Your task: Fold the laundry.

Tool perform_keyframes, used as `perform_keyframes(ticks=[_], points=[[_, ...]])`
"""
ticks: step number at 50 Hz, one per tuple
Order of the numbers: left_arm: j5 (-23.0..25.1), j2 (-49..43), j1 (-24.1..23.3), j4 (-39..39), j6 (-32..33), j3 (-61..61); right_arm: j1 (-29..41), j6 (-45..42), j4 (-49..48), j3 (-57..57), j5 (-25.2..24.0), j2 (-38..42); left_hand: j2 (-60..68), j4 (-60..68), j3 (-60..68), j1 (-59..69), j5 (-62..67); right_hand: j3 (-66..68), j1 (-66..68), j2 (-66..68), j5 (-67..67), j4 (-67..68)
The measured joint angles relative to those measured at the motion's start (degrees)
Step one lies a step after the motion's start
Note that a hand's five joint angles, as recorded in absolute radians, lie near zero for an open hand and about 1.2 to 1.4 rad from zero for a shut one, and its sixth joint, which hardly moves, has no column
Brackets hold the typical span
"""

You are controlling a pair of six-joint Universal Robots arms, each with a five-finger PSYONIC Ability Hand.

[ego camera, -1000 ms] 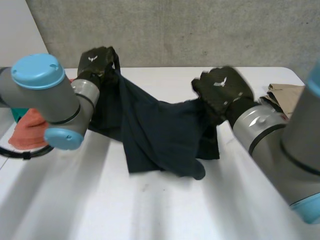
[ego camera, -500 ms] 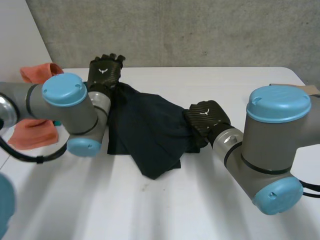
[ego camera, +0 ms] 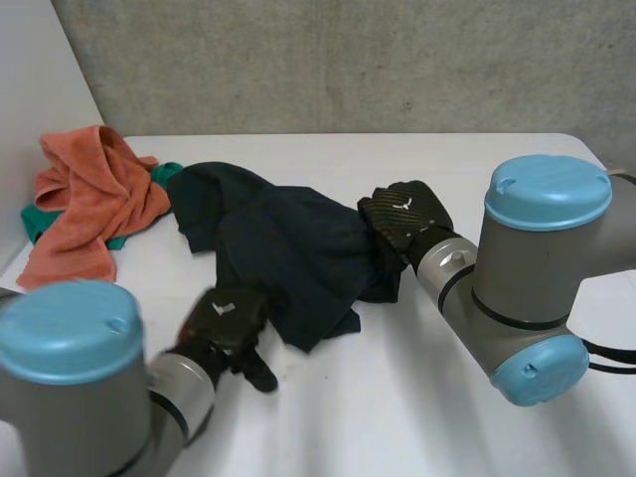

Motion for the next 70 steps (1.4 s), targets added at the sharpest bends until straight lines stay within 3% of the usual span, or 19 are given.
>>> perform_keyframes(ticks=[12,29,42,50,53,55,60,66,70], points=[[-0.5,-12.8,-1.8,2.1,-2.1,9.0,0.1,2.5,0.4,1.9,0.0,-1.0,-1.2,-1.7,-1.1,-0.2,-2.1,0.0,0.0,0.0,0.0,0.0],[-9.3,-22.0,-5.2,6.9,-1.5,20.7,0.2,2.8,0.4,3.9,-0.1,-2.2,-0.9,-1.3,-0.8,-0.1,-1.4,0.0,0.0,0.0,0.0,0.0],[-13.6,-29.2,-5.3,13.1,0.8,28.6,0.2,2.8,0.4,4.1,-0.2,-2.1,11.9,12.1,12.1,11.1,11.8,0.0,0.0,0.0,0.0,0.0],[-13.6,-31.7,-4.1,19.3,5.4,30.0,-0.2,2.8,0.2,4.1,-0.2,-2.1,33.3,33.2,33.1,34.0,32.1,0.0,0.0,0.0,0.0,0.0],[-13.6,-31.8,-3.8,20.5,6.0,30.0,-0.3,2.8,0.2,4.1,-0.2,-2.1,36.6,36.1,35.8,36.2,34.6,0.0,0.0,0.0,0.0,0.0],[-13.6,-31.6,-3.4,21.7,6.5,30.0,-0.4,2.7,0.2,4.1,-0.2,-2.1,45.2,45.3,44.9,44.3,43.3,0.0,0.0,0.0,0.0,0.0],[-13.5,-29.9,-2.1,21.8,6.9,29.7,-0.6,2.3,0.2,3.5,-0.2,-2.3,47.7,47.9,47.3,44.3,44.1,0.0,0.0,0.0,0.0,0.0],[-11.4,-16.6,2.9,16.5,11.0,27.6,-2.6,0.5,0.1,-0.5,-0.9,-5.2,47.8,47.9,47.4,44.3,44.1,0.0,0.0,0.0,0.0,0.0],[-7.6,-6.8,6.1,12.3,13.8,27.0,-4.3,-1.5,-0.2,-4.4,-2.0,-8.4,47.8,47.9,47.6,44.9,45.7,0.0,0.0,0.0,0.0,0.0]])
